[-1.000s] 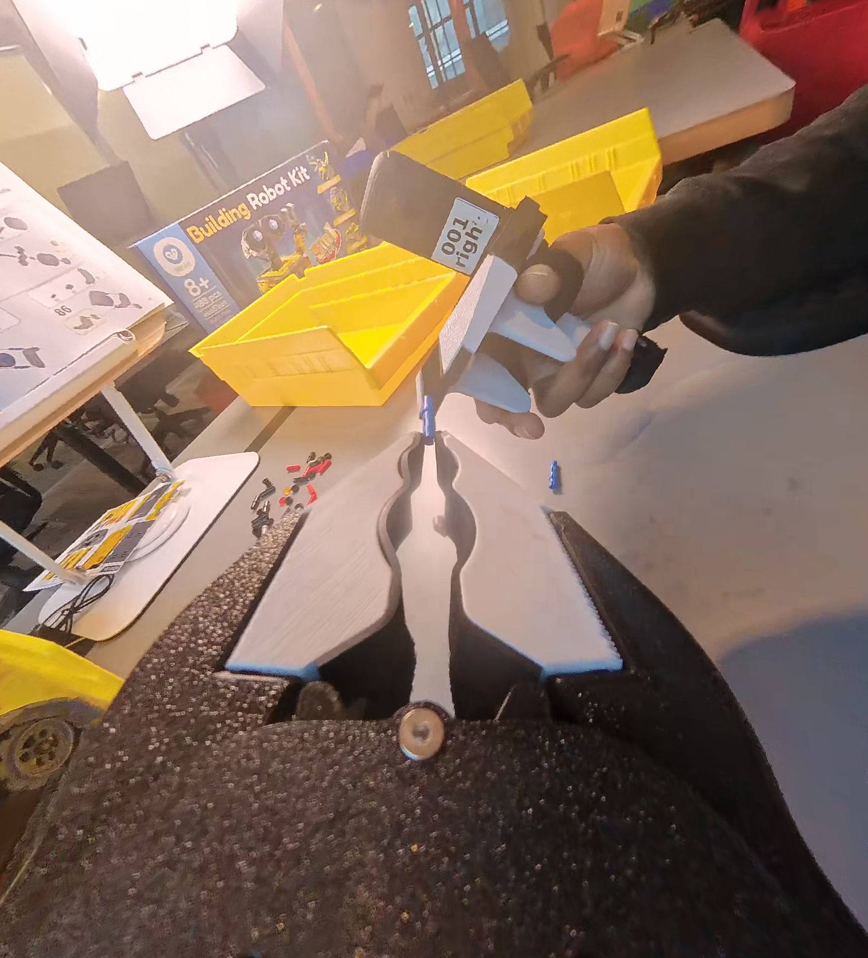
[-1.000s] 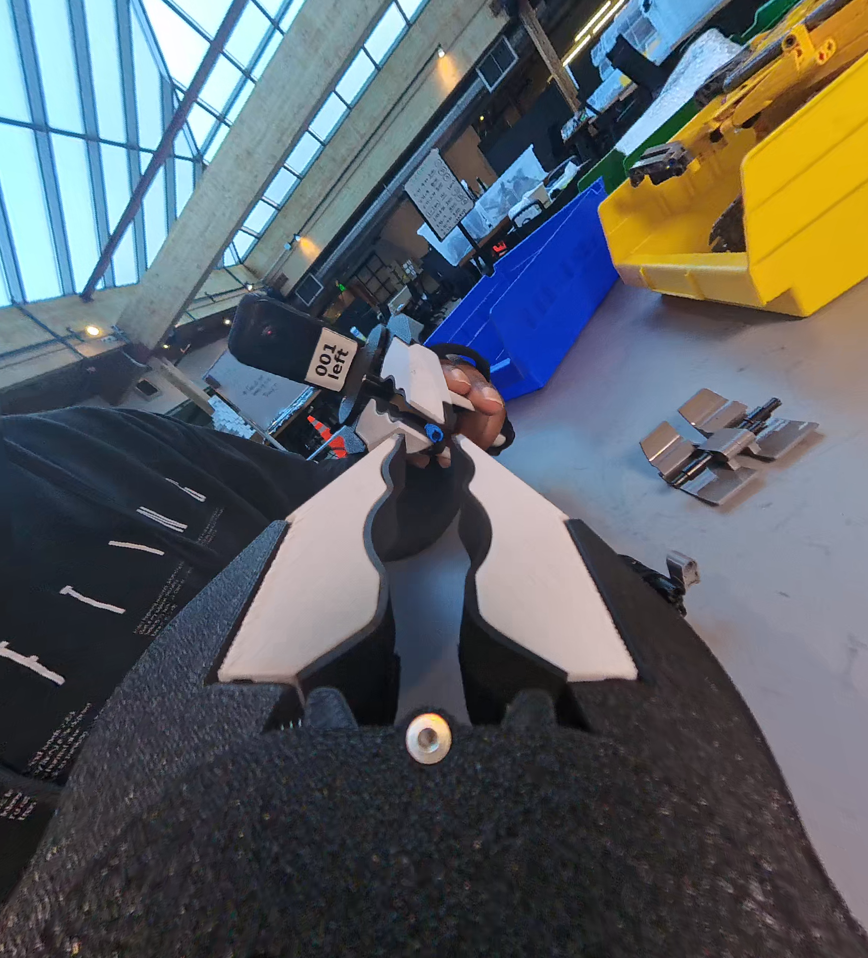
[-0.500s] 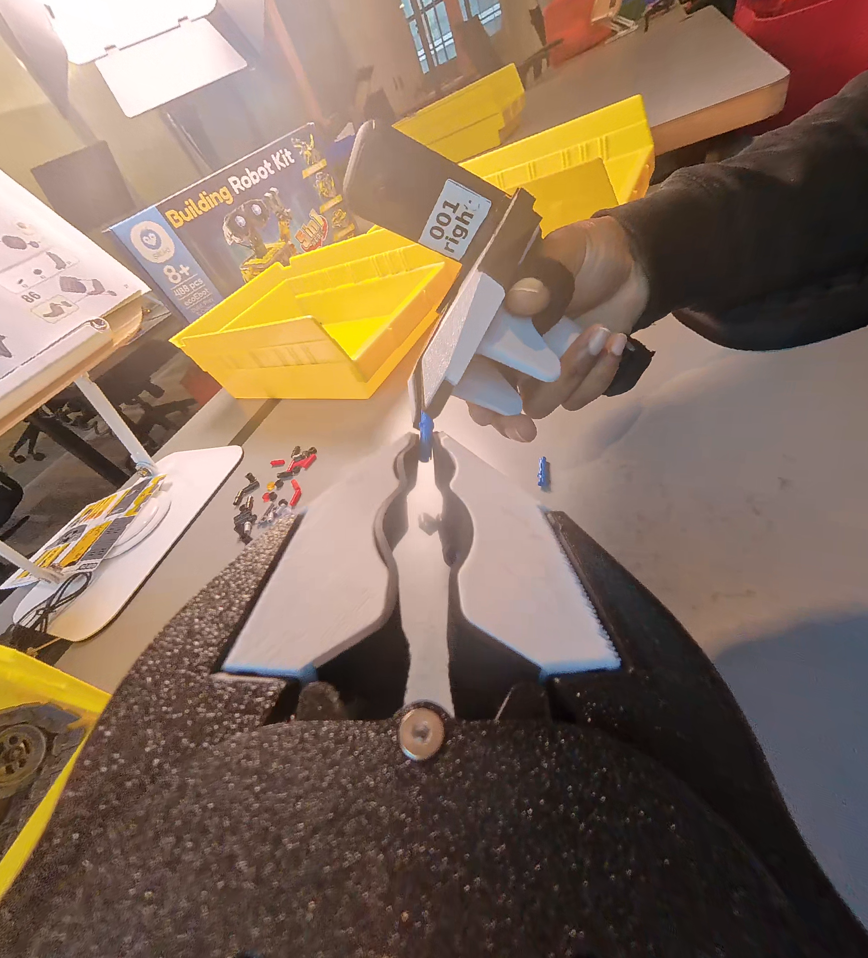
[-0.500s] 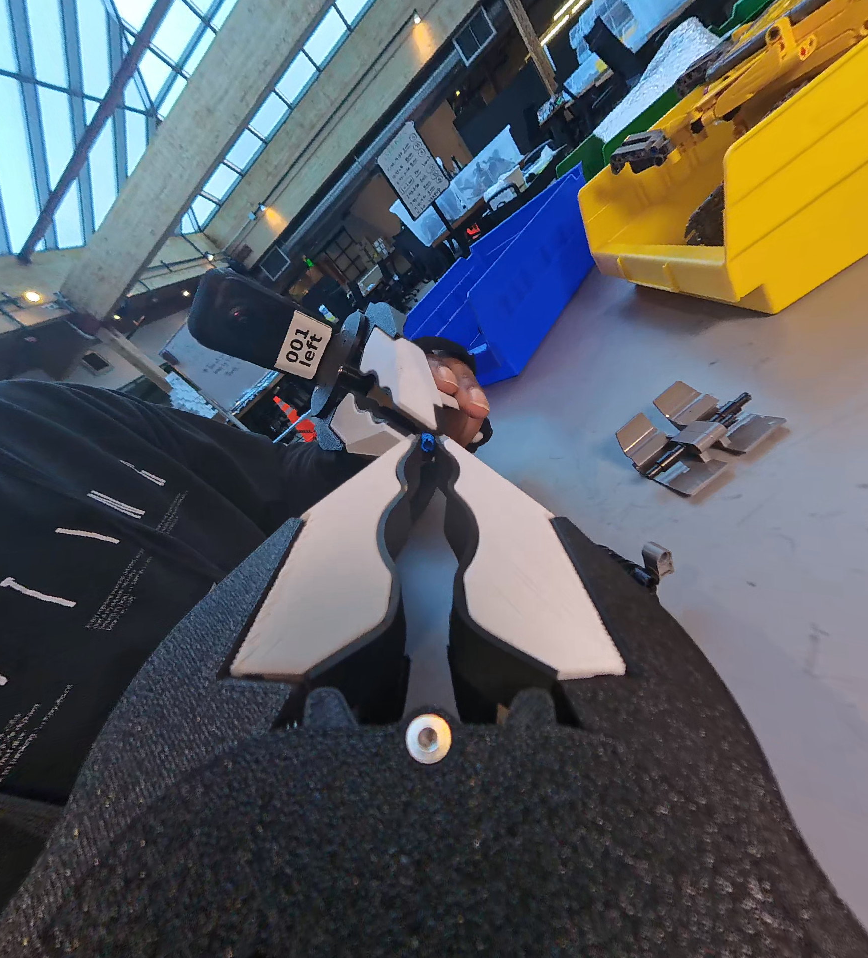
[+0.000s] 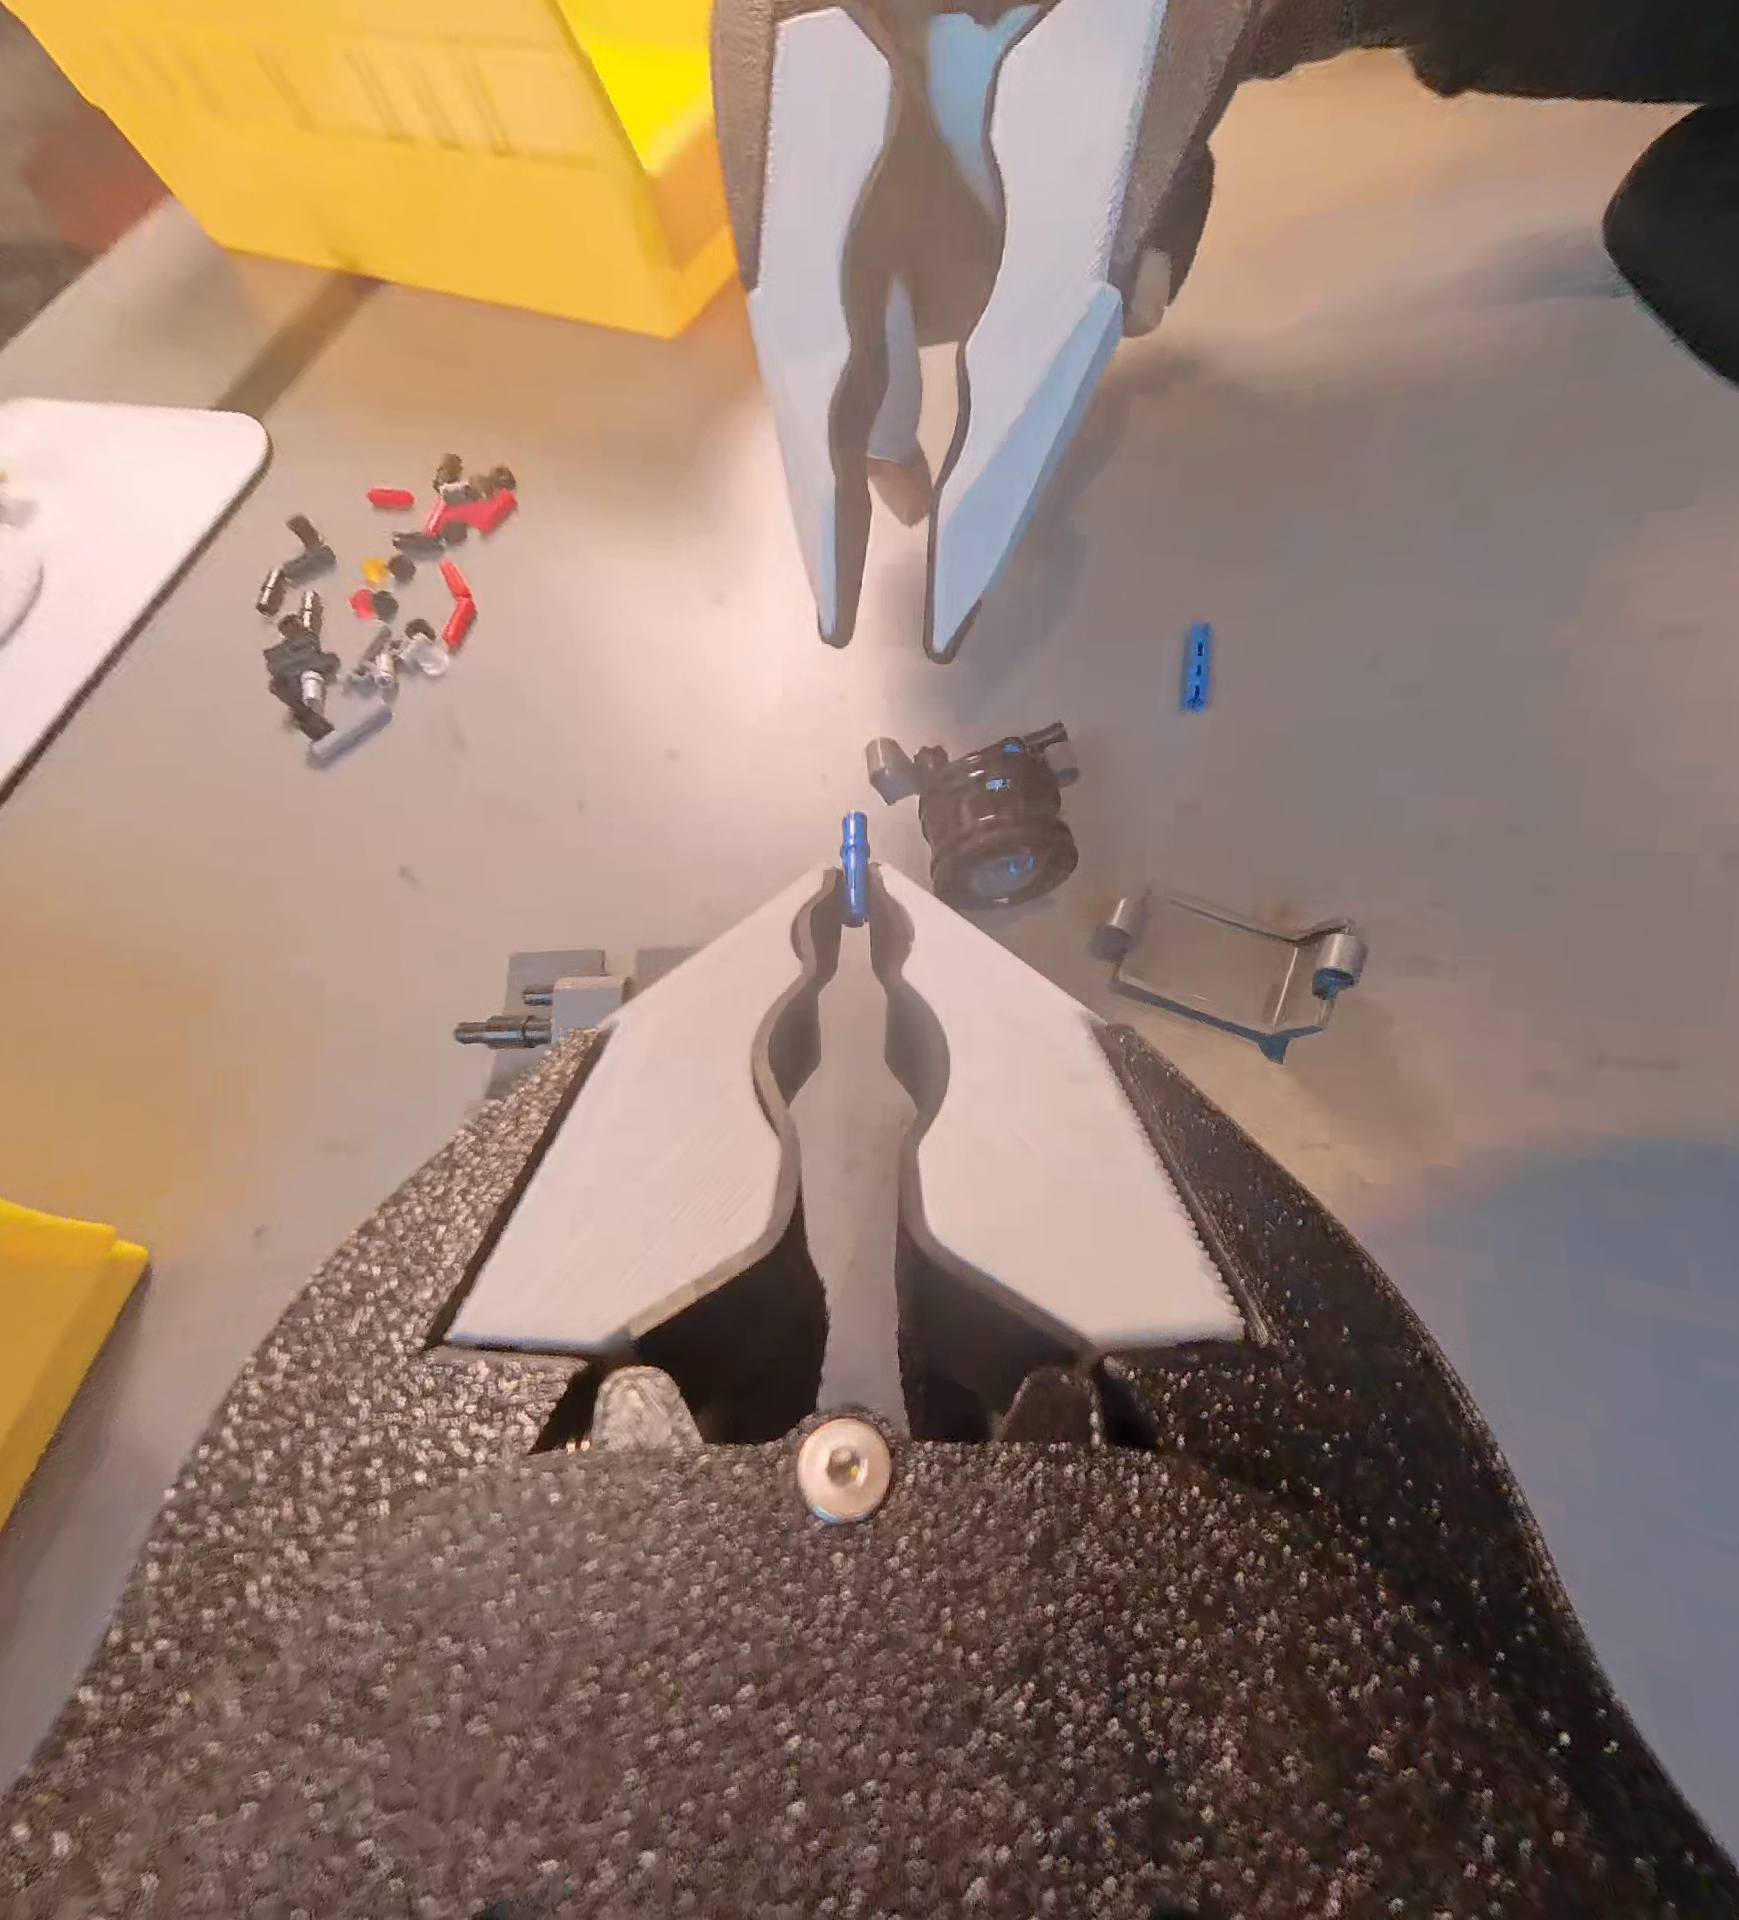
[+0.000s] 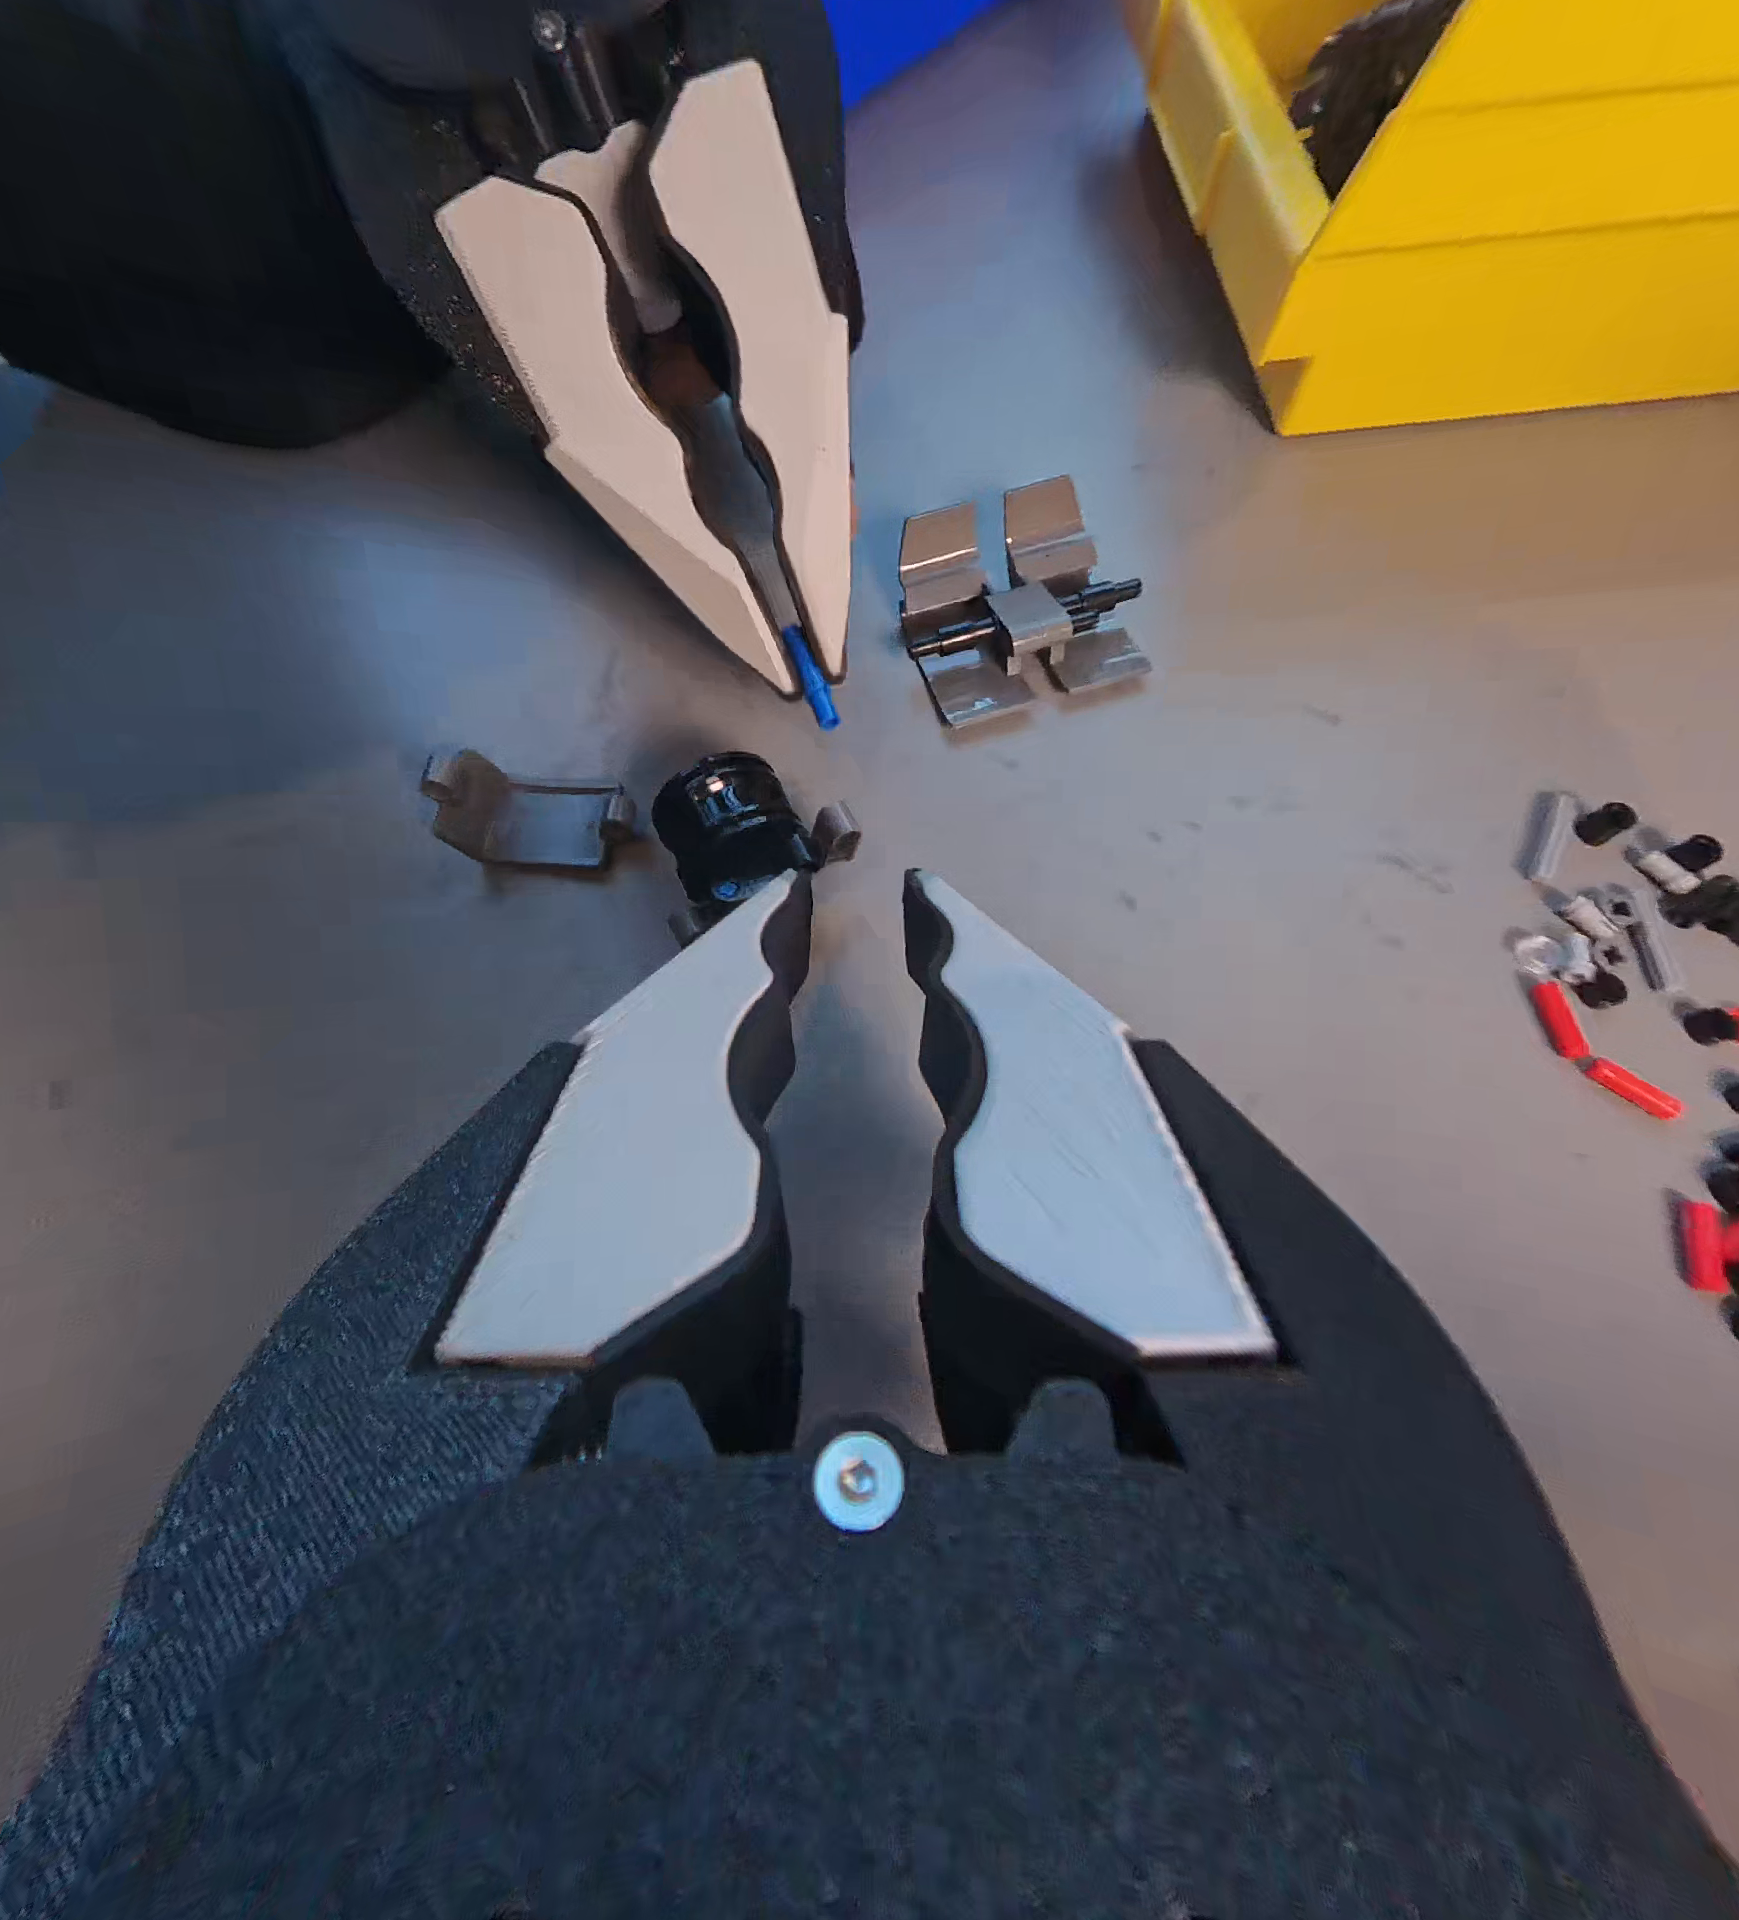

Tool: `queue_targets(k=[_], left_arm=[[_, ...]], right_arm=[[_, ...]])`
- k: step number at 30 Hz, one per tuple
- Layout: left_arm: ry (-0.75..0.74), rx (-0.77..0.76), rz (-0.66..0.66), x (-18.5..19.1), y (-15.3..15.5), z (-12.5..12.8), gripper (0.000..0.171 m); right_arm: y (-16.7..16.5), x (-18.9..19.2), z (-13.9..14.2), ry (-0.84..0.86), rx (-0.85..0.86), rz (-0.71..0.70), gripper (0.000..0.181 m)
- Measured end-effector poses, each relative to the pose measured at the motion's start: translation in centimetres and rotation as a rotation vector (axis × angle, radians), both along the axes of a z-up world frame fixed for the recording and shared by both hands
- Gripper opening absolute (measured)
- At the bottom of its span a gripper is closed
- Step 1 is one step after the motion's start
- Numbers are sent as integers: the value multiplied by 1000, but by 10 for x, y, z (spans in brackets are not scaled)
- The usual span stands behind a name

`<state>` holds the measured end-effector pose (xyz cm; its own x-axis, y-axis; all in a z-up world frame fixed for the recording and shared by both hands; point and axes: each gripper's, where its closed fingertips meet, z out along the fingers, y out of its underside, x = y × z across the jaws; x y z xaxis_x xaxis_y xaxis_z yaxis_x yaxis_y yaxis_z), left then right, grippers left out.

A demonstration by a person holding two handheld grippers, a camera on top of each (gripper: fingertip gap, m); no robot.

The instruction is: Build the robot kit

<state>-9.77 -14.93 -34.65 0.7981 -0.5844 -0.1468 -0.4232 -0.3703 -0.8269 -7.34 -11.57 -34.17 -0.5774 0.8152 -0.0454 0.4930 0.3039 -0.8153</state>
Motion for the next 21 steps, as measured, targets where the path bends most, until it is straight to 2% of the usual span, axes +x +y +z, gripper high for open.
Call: queue_targets(k=[7,12,18,21], left_arm=[[-35,-38,-34,5,5,-5,4],[-54,-66,-68,10,3,-7,4],[-67,-76,-62,8,-3,-5,4],[-84,-75,-60,9,-8,-3,4]], right_arm=[[-12,-10,-16,-127,-72,180,16],[-22,-8,-16,-129,-98,223,6],[-16,0,-5,-155,-98,199,19],[-26,15,6,-168,-119,235,25]])
